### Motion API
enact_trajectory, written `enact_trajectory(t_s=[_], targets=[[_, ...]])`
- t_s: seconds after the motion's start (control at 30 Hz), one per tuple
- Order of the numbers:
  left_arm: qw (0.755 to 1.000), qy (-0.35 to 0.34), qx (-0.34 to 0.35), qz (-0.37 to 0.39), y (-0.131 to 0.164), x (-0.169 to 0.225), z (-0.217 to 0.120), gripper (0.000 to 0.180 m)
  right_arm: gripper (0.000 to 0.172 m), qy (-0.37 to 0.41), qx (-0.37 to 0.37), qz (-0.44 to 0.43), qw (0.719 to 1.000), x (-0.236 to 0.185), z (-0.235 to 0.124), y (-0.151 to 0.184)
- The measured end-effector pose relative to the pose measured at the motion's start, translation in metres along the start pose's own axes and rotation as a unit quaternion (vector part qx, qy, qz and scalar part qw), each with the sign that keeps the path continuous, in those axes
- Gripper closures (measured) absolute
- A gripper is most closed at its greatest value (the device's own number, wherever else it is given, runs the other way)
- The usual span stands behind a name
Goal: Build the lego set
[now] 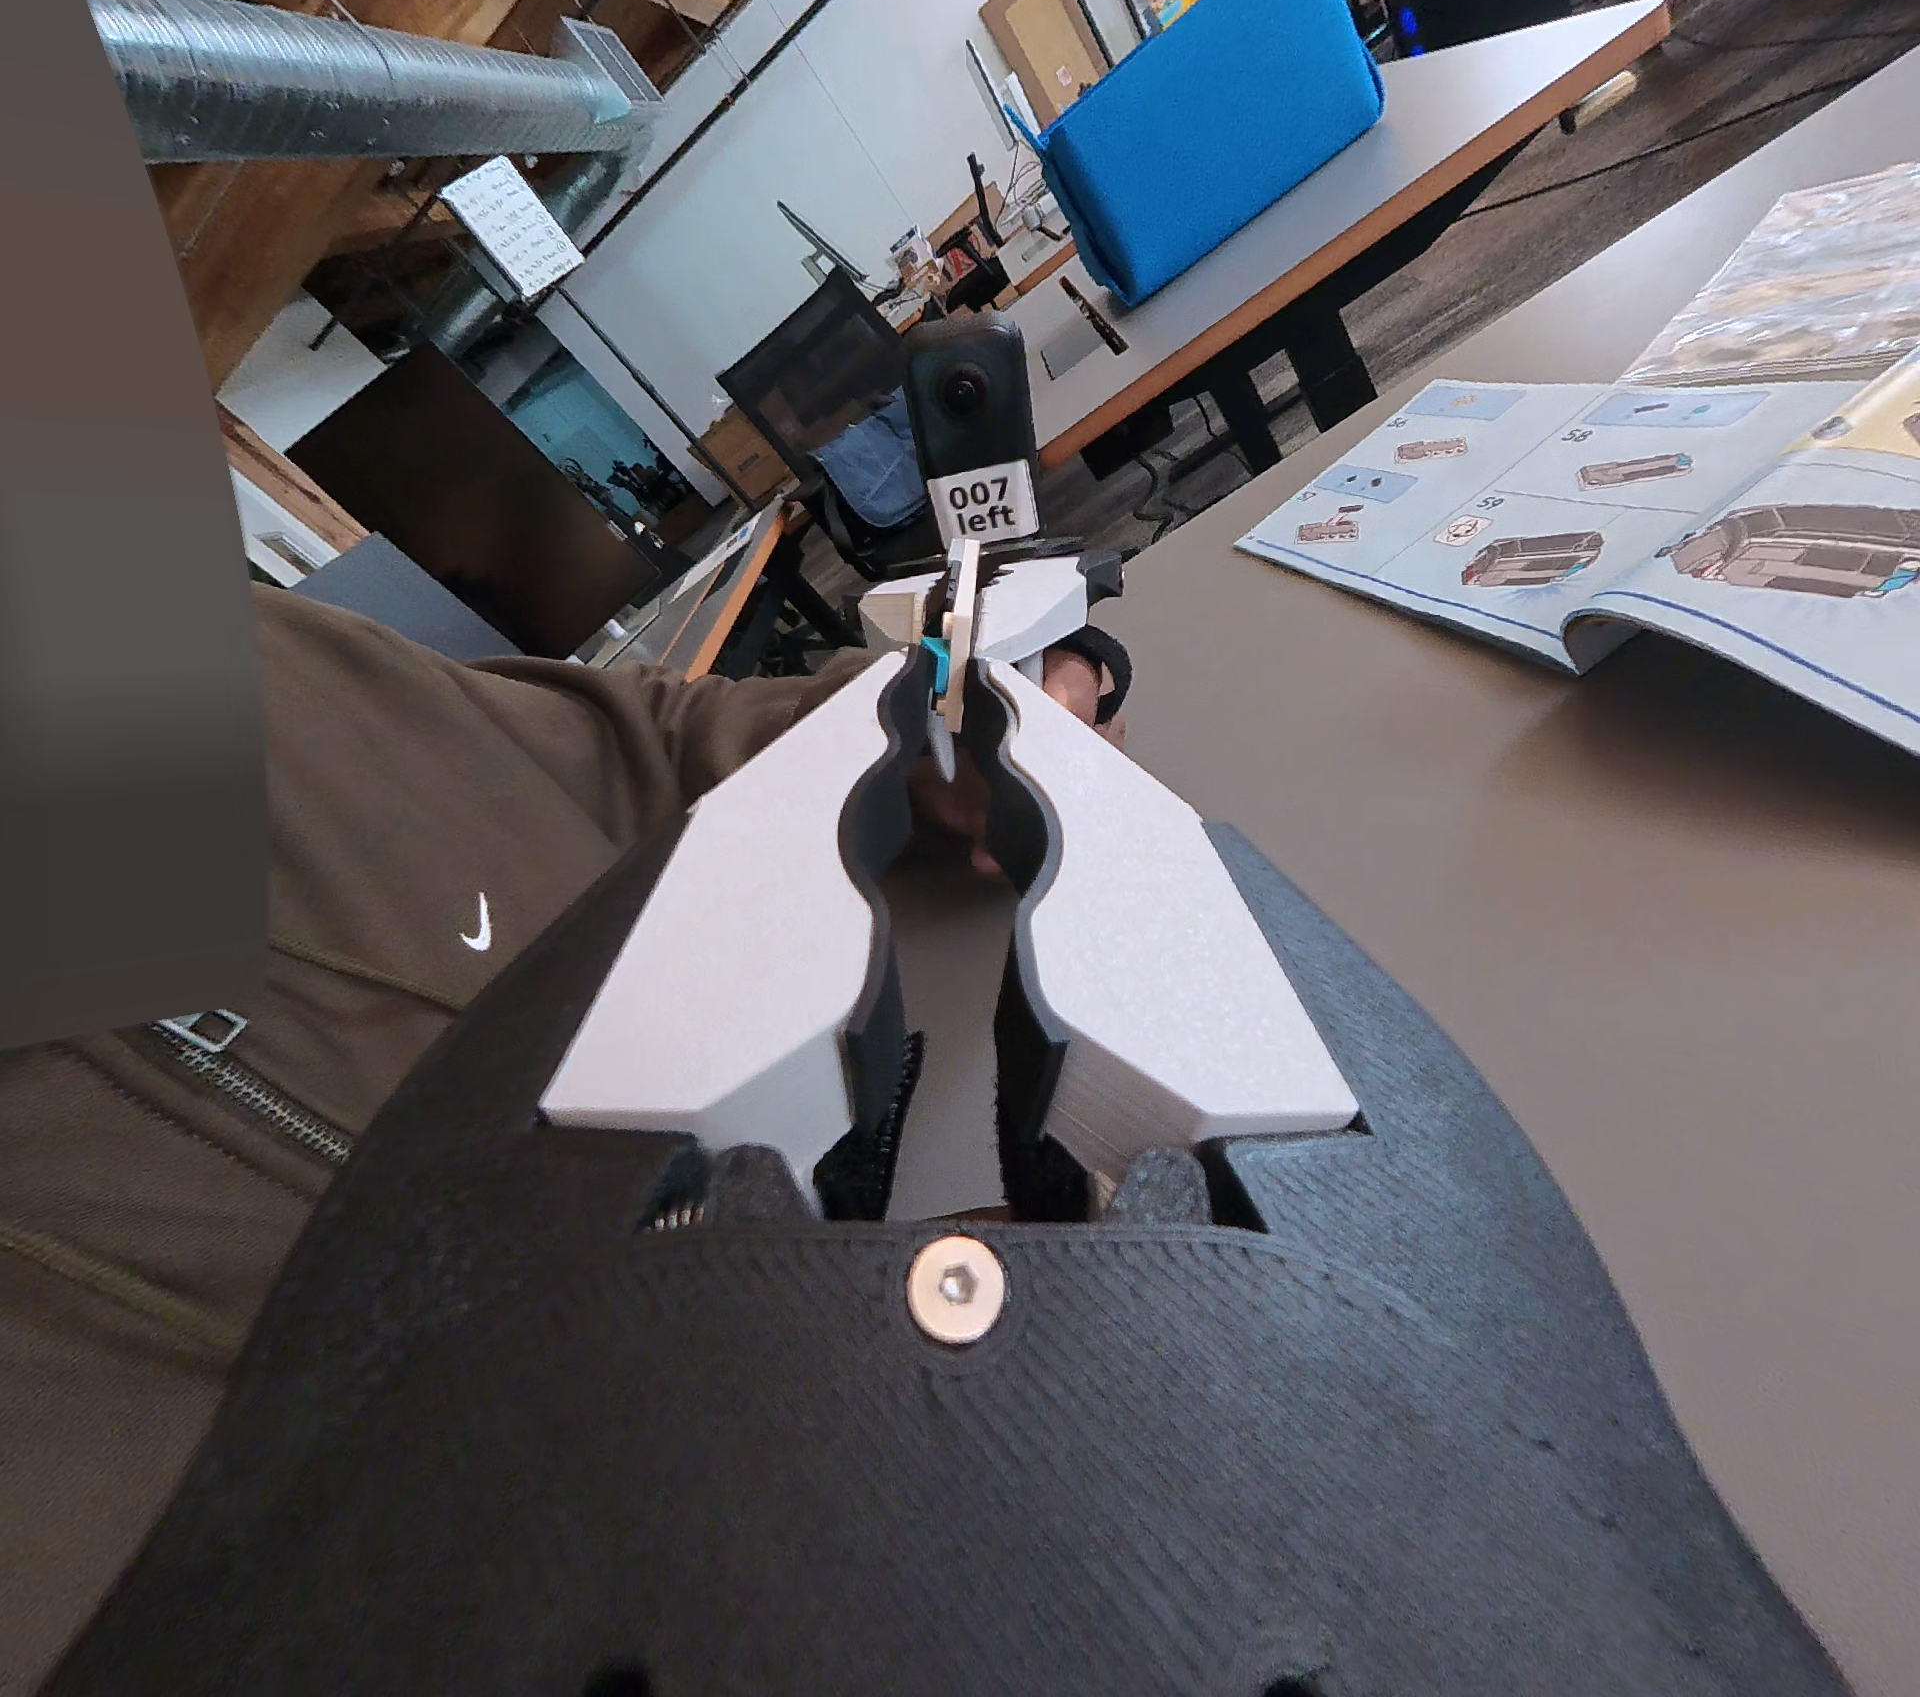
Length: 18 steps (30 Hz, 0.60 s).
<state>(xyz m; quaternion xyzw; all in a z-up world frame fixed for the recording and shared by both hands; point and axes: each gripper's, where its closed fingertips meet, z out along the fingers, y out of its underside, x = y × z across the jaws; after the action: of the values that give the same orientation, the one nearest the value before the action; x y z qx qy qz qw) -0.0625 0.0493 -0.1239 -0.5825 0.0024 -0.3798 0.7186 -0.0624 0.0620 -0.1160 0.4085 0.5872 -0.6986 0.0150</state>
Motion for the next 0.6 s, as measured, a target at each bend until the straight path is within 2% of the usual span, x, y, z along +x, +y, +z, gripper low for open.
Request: enact_trajectory(t_s=[0.27,0.6], targets=[[1.000,0.000,-0.008,0.017,0.008,0.013,0.011,0.172,0.163,-0.005,0.008,0.002,1.000,-0.012,-0.012,0.007],[1.000,0.005,-0.020,0.014,0.015,0.008,0.016,0.172,0.163,-0.013,0.010,0.011,1.000,-0.006,-0.019,0.012]])
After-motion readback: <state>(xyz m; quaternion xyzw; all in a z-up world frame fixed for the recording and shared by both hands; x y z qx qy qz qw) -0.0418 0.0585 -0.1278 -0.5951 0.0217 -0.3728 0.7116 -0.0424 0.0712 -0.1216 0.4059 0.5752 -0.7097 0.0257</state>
